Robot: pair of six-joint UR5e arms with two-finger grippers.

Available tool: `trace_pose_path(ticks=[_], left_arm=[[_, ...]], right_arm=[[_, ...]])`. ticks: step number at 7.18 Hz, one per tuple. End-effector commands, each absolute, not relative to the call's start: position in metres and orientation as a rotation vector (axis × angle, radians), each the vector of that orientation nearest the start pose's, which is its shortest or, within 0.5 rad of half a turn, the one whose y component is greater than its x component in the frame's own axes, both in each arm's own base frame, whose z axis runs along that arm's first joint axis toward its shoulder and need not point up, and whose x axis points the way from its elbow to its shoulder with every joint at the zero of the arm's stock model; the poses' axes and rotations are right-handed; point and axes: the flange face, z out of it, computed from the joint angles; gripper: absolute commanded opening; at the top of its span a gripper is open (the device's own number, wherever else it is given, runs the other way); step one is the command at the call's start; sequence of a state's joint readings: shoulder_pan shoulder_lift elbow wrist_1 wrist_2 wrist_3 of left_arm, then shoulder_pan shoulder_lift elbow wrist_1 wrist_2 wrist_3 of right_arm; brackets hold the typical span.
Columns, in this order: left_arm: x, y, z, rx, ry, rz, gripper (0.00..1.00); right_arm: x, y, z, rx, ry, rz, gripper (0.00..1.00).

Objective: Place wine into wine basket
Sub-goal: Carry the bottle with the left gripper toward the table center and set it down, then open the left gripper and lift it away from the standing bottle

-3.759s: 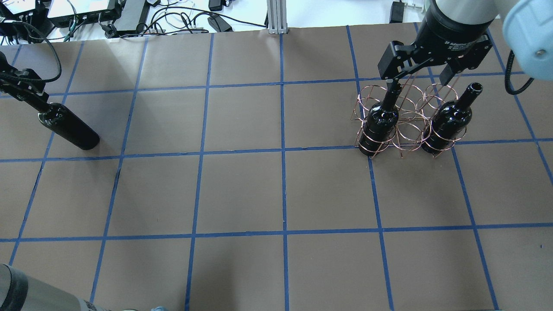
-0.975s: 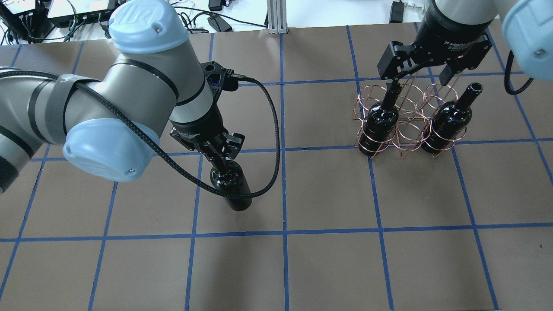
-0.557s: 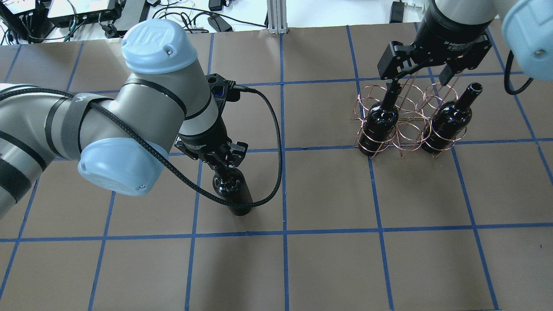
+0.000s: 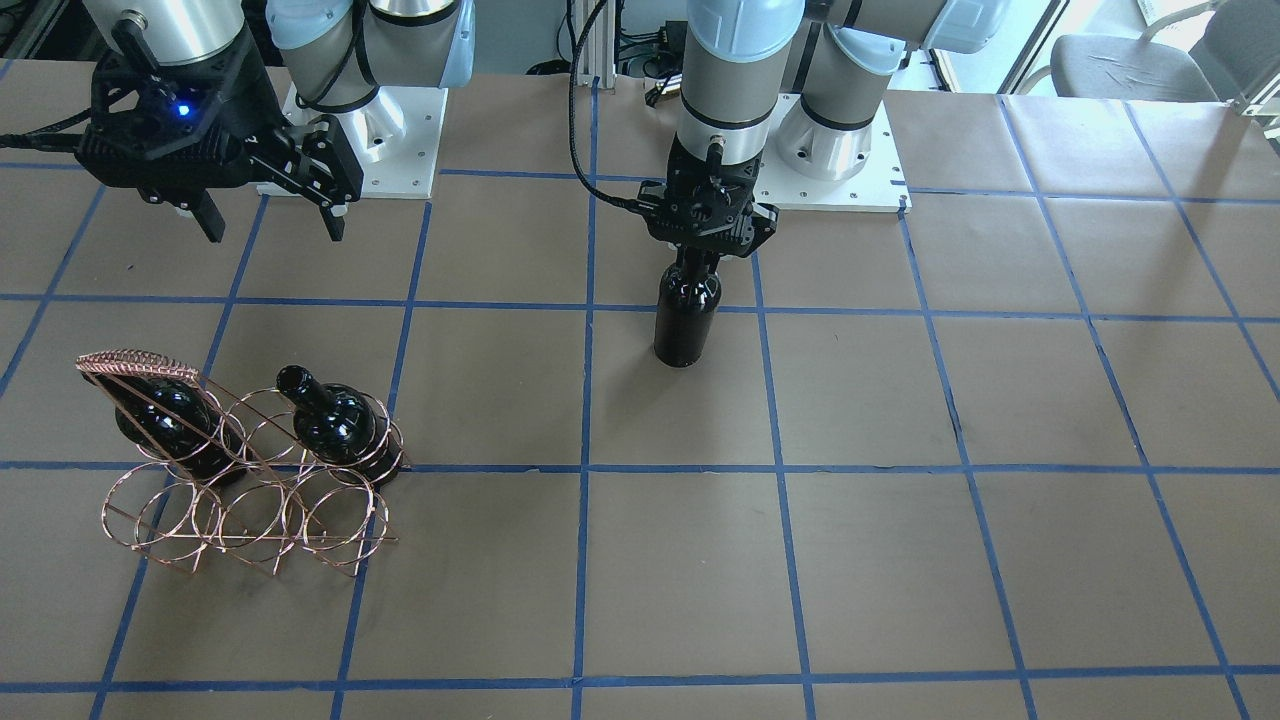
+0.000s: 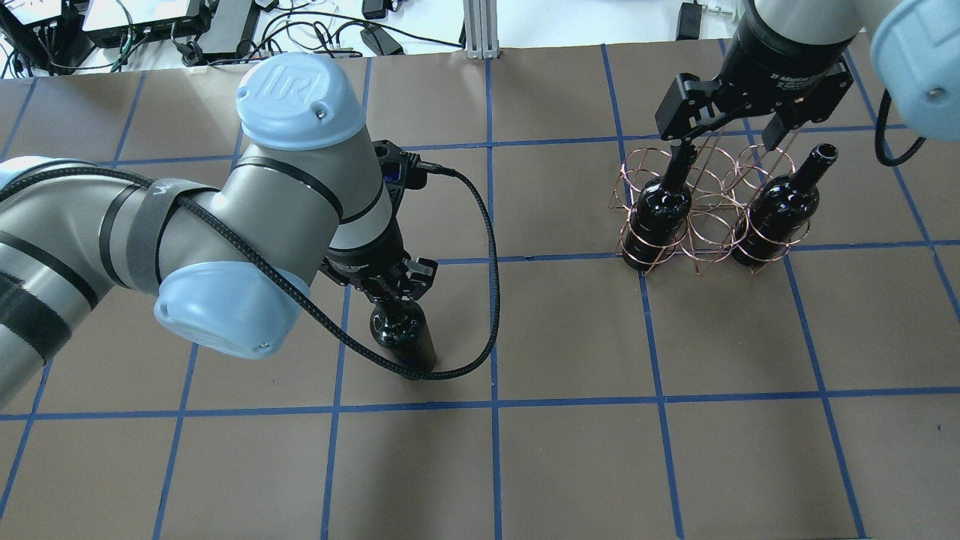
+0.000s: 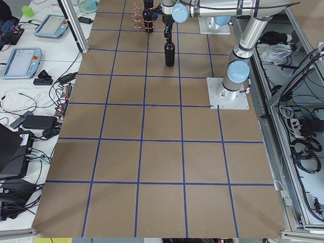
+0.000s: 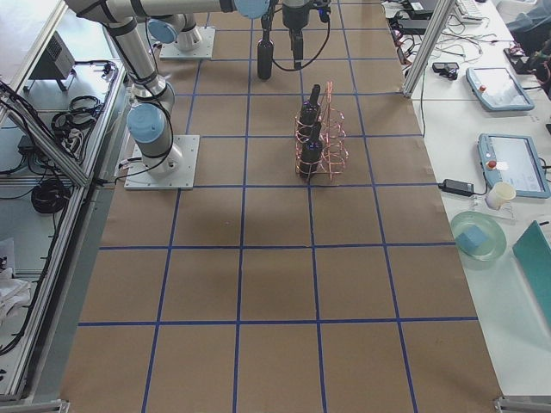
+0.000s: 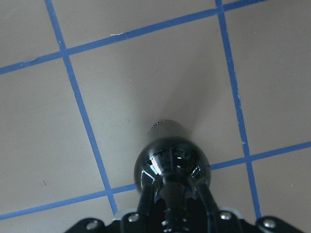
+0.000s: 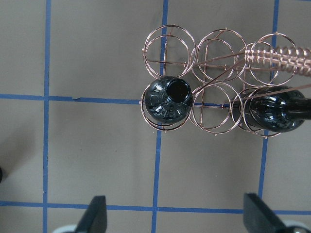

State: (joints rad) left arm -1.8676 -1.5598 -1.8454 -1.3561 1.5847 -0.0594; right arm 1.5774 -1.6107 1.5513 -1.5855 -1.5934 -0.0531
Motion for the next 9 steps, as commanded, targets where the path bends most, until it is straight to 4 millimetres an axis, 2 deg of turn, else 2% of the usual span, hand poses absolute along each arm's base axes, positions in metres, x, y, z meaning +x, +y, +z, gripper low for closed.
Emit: trace_pose_path(ticks=[1, 2, 3, 4, 5, 7, 8, 9], left_arm=[[-0.264, -0.411, 0.377, 0.368, 3.096, 0.086, 0.00], [-0.264, -0.412, 0.376, 0.368, 3.094, 0.088, 0.07], [-0.265, -0.412, 0.378, 0.366, 3.104, 0.084, 0.50], [-0.264, -0.412, 0.383, 0.366, 3.098, 0.065, 0.85], [-0.265, -0.412, 0.393, 0.375, 3.100, 0.031, 1.00], [-0.258, -0.427, 0.427, 0.345, 3.106, -0.021, 1.00], [-0.239, -0.447, 0.458, 0.281, 3.092, -0.106, 1.00], [-0.188, -0.473, 0.484, 0.134, 3.013, -0.149, 1.00]], right_arm=[[0.135, -0.477, 0.523, -0.096, 3.156, -0.137, 1.00], [0.135, -0.477, 0.523, -0.098, 3.158, -0.135, 1.00], [0.135, -0.477, 0.523, -0.098, 3.158, -0.133, 1.00], [0.134, -0.477, 0.522, -0.098, 3.161, -0.130, 1.00], [0.135, -0.476, 0.523, -0.100, 3.159, -0.133, 1.00], [0.135, -0.477, 0.523, -0.101, 3.158, -0.135, 1.00], [0.134, -0.478, 0.526, -0.095, 3.157, -0.159, 1.00], [0.135, -0.478, 0.526, -0.098, 3.156, -0.154, 1.00]])
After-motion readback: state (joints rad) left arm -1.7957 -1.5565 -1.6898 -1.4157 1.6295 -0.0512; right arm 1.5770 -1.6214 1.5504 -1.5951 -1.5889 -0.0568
